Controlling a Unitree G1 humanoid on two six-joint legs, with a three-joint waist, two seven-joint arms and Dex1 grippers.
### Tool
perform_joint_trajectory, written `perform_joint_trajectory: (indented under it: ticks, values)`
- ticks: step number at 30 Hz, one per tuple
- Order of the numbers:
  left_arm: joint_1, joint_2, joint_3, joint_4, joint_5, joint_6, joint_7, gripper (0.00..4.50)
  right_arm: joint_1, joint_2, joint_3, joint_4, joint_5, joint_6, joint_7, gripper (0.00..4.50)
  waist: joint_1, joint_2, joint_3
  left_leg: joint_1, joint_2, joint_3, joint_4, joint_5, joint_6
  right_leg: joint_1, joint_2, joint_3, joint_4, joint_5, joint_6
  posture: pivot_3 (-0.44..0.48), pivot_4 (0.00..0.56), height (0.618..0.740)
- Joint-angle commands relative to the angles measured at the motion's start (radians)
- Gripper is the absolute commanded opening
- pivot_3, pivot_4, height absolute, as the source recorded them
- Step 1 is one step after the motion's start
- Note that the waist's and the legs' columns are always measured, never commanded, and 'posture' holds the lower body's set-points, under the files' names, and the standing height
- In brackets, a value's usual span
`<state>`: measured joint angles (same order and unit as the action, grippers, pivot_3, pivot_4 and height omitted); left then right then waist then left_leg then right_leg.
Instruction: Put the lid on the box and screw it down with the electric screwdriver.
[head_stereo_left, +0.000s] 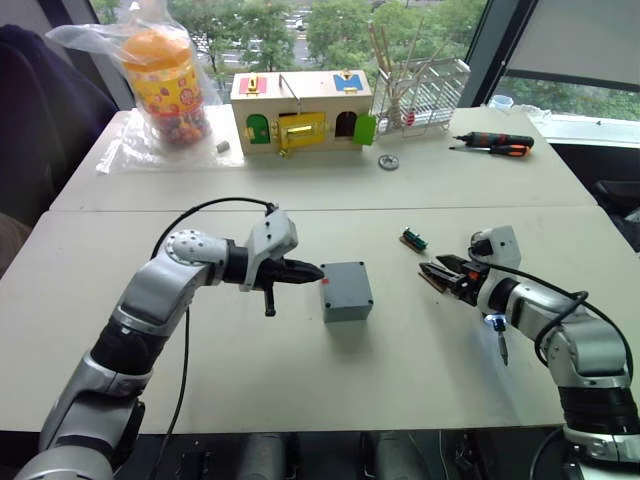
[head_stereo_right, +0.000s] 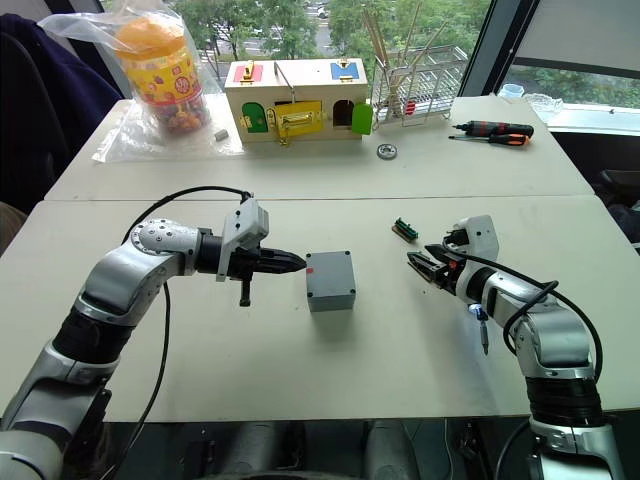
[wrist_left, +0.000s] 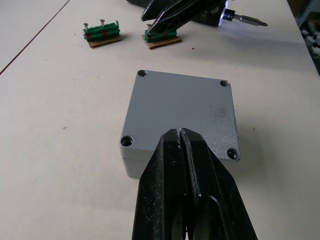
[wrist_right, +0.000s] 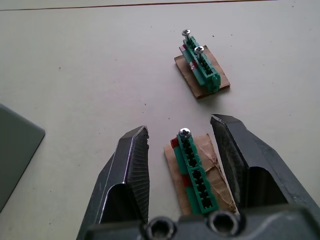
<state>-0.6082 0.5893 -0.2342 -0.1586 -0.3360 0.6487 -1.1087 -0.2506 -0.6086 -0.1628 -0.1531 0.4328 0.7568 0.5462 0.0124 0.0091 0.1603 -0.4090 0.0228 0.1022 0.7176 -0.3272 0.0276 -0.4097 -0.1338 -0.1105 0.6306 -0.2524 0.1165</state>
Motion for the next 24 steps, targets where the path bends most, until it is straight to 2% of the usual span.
perform_joint_trajectory:
  ticks: [1,2,6,7,24]
  values:
    - [-0.008,0.006,-0.004,-0.021,0.002,-0.018,0.000,0.00,-0.005,0.000,-0.006,-0.024,-0.004,-0.017,0.002,2.13,0.000,0.000,0.000,0.000,0.000,0.000,0.000,0.000,0.000,0.000,0.000,0.000,0.000,0.000,0.000,0.000,0.150,0.711]
    - [-0.007,0.007,-0.005,-0.021,0.003,-0.019,-0.001,0.00,-0.005,0.000,-0.003,-0.023,-0.006,-0.018,0.003,2.13,0.000,0.000,0.000,0.000,0.000,0.000,0.000,0.000,0.000,0.000,0.000,0.000,0.000,0.000,0.000,0.000,0.150,0.711]
    - [-0.004,0.010,-0.006,-0.021,0.003,-0.022,0.003,0.00,-0.001,0.000,0.005,-0.027,-0.012,-0.020,0.007,0.21,0.000,0.000,0.000,0.000,0.000,0.000,0.000,0.000,0.000,0.000,0.000,0.000,0.000,0.000,0.000,0.000,0.150,0.711]
    - [-0.004,0.009,-0.006,-0.021,0.003,-0.022,0.005,0.00,-0.001,0.000,0.006,-0.028,-0.014,-0.019,0.007,0.06,0.000,0.000,0.000,0.000,0.000,0.000,0.000,0.000,0.000,0.000,0.000,0.000,0.000,0.000,0.000,0.000,0.150,0.711]
    - [-0.014,0.005,0.025,-0.014,-0.033,-0.008,0.016,0.00,-0.019,-0.032,-0.043,-0.111,0.014,0.032,0.010,0.06,0.000,0.000,0.000,0.000,0.000,0.000,0.000,0.000,0.000,0.000,0.000,0.000,0.000,0.000,0.000,0.000,0.150,0.711]
